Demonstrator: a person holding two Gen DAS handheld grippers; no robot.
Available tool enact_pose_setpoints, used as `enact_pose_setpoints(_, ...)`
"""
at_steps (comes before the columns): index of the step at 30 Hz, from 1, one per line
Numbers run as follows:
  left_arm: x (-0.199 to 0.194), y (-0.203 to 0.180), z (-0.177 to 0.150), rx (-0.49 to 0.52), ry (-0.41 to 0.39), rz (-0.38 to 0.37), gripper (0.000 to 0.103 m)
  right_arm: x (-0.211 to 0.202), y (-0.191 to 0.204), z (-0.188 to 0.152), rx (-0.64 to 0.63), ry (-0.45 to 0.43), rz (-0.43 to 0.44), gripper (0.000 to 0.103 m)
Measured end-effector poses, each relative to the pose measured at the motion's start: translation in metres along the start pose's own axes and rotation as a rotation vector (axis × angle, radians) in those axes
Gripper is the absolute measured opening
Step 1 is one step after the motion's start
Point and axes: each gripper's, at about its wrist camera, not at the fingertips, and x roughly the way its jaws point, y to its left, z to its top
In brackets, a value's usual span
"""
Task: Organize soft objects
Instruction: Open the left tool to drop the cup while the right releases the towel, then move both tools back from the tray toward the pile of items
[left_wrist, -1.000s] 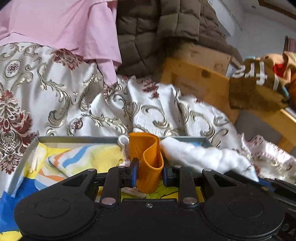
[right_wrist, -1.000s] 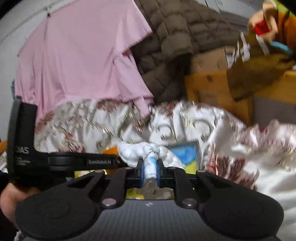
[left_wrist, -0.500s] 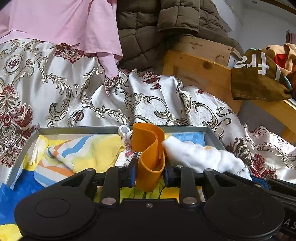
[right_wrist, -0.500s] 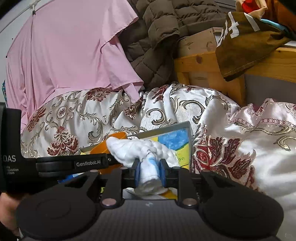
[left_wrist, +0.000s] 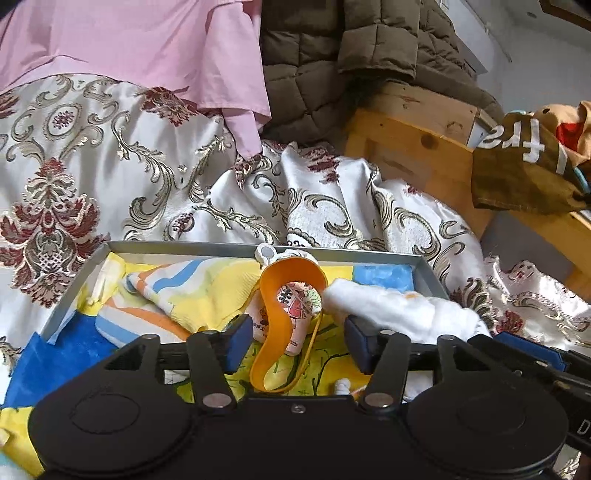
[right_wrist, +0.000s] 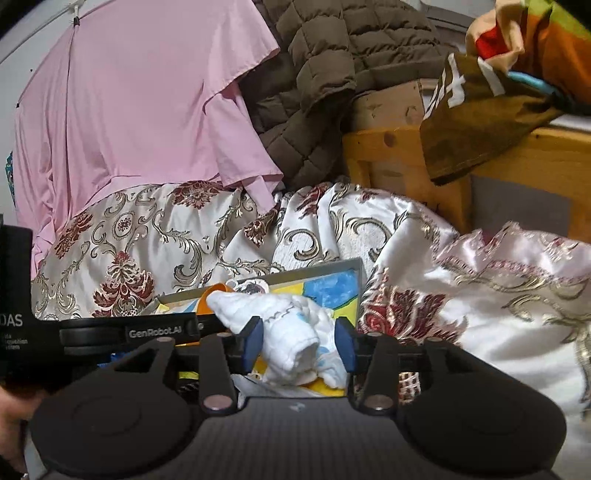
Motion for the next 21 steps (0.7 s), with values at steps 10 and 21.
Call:
enact_pose_setpoints(10,-0.051,-0.002,0.000,-0.014,-0.064,0.001,0.079,-0.041,0.005,0.012,-0.032,-0.063,-0.006,0.075)
enact_pose_setpoints(21,-0.138,0.001,-0.007,-0.019,-0.147,-0.014,0.090,-0.109,0.018,0.029,-0.034,-0.148,-0.007,0.090)
